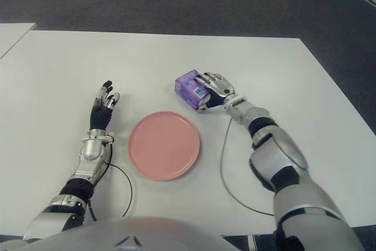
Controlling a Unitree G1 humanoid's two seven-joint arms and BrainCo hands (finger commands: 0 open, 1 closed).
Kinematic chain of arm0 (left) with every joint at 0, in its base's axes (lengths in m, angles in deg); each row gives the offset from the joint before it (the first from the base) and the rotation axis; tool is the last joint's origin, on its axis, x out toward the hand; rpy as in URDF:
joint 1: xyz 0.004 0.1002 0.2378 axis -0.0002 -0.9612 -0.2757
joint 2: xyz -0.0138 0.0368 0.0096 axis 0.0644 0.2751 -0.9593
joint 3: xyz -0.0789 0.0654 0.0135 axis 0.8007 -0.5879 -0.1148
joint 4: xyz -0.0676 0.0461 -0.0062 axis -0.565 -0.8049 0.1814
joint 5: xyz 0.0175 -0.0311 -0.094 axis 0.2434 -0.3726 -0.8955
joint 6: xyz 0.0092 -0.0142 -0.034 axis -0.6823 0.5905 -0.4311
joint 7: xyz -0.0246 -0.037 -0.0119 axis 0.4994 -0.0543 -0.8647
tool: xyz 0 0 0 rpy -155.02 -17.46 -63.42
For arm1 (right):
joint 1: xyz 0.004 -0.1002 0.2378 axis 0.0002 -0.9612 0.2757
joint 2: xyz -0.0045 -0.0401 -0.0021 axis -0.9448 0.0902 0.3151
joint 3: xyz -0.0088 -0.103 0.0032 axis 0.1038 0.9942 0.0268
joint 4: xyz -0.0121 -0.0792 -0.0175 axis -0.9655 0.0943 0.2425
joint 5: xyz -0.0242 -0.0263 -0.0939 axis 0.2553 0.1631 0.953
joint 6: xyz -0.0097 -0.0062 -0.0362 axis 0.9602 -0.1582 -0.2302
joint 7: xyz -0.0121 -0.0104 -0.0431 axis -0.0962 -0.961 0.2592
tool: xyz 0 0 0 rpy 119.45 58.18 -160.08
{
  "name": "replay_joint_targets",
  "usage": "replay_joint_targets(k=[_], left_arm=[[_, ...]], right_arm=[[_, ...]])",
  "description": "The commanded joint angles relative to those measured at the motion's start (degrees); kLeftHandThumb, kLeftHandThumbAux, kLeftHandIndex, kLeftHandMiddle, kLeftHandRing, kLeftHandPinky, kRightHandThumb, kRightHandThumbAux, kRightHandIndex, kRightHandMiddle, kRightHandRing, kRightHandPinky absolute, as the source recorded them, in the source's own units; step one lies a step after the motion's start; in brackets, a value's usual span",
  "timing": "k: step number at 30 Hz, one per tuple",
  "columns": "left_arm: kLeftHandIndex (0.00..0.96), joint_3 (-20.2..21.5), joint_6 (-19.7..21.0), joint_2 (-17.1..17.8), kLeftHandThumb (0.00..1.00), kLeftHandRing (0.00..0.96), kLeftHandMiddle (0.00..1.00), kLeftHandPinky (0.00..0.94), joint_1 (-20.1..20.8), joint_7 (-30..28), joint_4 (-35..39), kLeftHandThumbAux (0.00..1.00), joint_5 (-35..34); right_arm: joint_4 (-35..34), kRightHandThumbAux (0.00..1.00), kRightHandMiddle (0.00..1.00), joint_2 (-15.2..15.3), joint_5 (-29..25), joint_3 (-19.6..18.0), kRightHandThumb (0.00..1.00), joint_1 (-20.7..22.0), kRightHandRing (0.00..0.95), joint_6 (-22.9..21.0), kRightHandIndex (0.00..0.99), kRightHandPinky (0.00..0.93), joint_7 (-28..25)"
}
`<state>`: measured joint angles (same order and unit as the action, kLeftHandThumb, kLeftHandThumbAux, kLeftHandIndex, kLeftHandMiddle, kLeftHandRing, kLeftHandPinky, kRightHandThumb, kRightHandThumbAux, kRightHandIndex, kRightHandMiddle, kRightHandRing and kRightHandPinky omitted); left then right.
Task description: Put the tissue paper into the plate.
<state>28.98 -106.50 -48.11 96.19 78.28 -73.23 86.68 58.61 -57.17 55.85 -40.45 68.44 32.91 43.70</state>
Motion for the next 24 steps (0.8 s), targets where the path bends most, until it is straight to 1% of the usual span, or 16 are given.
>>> replay_joint_targets(k=[1, 3, 6, 9, 10, 11, 12, 13, 17, 24], left_arm=[[0.0, -0.6, 0.8, -0.9, 0.0, 0.0, 0.0, 0.0, -2.3, -0.1, -0.6, 0.392, 0.3], [0.0, -0.6, 0.8, -1.0, 0.0, 0.0, 0.0, 0.0, -2.3, -0.2, -0.5, 0.395, 0.3], [0.0, -0.5, 0.5, -1.0, 0.0, 0.0, 0.0, 0.0, -2.0, -0.5, -1.1, 0.396, 0.0], [0.0, -0.6, 0.4, -1.1, 0.0, 0.0, 0.0, 0.0, -1.7, -0.5, -1.5, 0.398, 0.0], [0.0, -0.6, 0.3, -1.0, 0.0, 0.0, 0.0, 0.0, -1.7, -0.4, -1.6, 0.398, 0.2], [0.0, -0.6, 0.3, -1.0, 0.0, 0.0, 0.0, 0.0, -1.6, -0.3, -1.7, 0.399, 0.3], [0.0, -0.6, 0.2, -1.0, 0.0, 0.0, 0.0, 0.0, -1.5, -0.2, -1.8, 0.401, 0.4], [0.0, -0.7, 0.2, -1.0, 0.0, 0.0, 0.0, 0.0, -1.5, -0.1, -1.8, 0.402, 0.4], [0.0, -0.6, 0.6, -1.1, 0.0, 0.0, 0.0, 0.0, -1.2, -0.5, -2.0, 0.399, 0.0], [0.0, -0.4, 0.0, -1.2, 0.0, 0.0, 0.0, 0.0, -0.7, -0.1, -2.9, 0.391, 0.0]], right_arm=[[-3.4, 0.484, 0.027, 4.3, 3.9, 2.1, 0.0, -1.5, 0.0, 2.3, 0.0, 0.0, 1.9], [-4.6, 0.487, 0.027, 5.5, 4.4, 2.2, 0.0, -1.6, 0.0, 2.8, 0.0, 0.0, 2.4], [-8.0, 0.489, 0.017, 8.6, 5.1, 1.8, 0.0, -2.1, 0.0, 3.7, 0.0, 0.0, 1.6], [-10.9, 0.495, 0.013, 10.7, 5.4, 1.1, 0.0, -3.0, 0.0, 3.8, 0.0, 0.0, 0.6], [-12.9, 0.496, 0.012, 13.0, 5.2, 0.4, 0.0, -3.8, 0.0, 4.6, 0.0, 0.0, 0.3], [-14.6, 0.499, 0.012, 15.9, 5.0, -0.3, 0.0, -5.0, 0.0, 5.7, 0.0, 0.0, 0.7], [-15.9, 0.501, 0.011, 17.9, 4.8, -0.9, 0.0, -5.9, 0.0, 6.4, 0.0, 0.0, 0.8], [-16.9, 0.501, 0.01, 19.2, 4.7, -1.5, 0.0, -6.6, 0.0, 6.7, 0.0, 0.0, 0.8], [-17.8, 0.509, 0.003, 18.9, 5.0, -2.4, 0.0, -8.5, 0.0, 5.6, 0.0, 0.0, 1.3], [-14.9, 0.533, 0.0, 17.7, 6.9, -2.1, 0.0, -9.4, 0.0, 5.2, 0.0, 0.0, 4.5]])
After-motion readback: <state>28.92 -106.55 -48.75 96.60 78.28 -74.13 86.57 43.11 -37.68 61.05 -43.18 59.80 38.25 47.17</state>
